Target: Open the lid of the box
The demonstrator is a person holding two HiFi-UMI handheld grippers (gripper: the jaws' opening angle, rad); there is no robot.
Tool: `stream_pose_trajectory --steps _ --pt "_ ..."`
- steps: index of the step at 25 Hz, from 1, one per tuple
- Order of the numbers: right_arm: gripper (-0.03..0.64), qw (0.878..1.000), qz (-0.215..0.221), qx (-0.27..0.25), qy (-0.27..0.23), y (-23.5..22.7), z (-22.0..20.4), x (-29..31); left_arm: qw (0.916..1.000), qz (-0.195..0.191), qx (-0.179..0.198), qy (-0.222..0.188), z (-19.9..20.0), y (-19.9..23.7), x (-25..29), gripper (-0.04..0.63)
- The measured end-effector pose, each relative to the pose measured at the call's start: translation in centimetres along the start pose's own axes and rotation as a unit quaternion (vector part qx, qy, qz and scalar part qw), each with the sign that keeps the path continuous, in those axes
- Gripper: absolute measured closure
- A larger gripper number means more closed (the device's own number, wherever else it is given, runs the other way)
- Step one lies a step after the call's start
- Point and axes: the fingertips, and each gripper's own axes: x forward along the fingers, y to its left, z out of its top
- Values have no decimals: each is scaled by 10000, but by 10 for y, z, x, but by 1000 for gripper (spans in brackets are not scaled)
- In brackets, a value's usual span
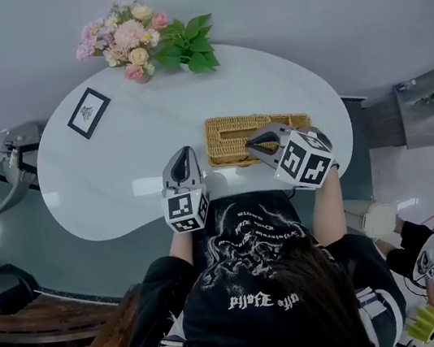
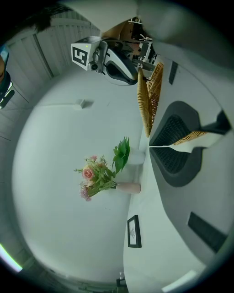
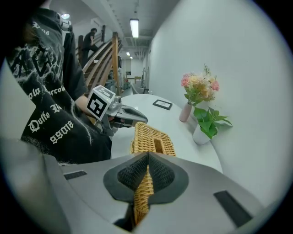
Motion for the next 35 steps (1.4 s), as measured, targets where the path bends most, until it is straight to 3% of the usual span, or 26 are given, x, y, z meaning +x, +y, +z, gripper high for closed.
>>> stream_pose_trajectory --steps 9,35 --pt "583 9994 -257 -128 -193 -23 12 -16 9997 -102 -196 -131 10 -5 5 569" --pt "584 9941 -773 -754 29 -80 36 -36 9994 -342 14 -108 16 -17 13 569"
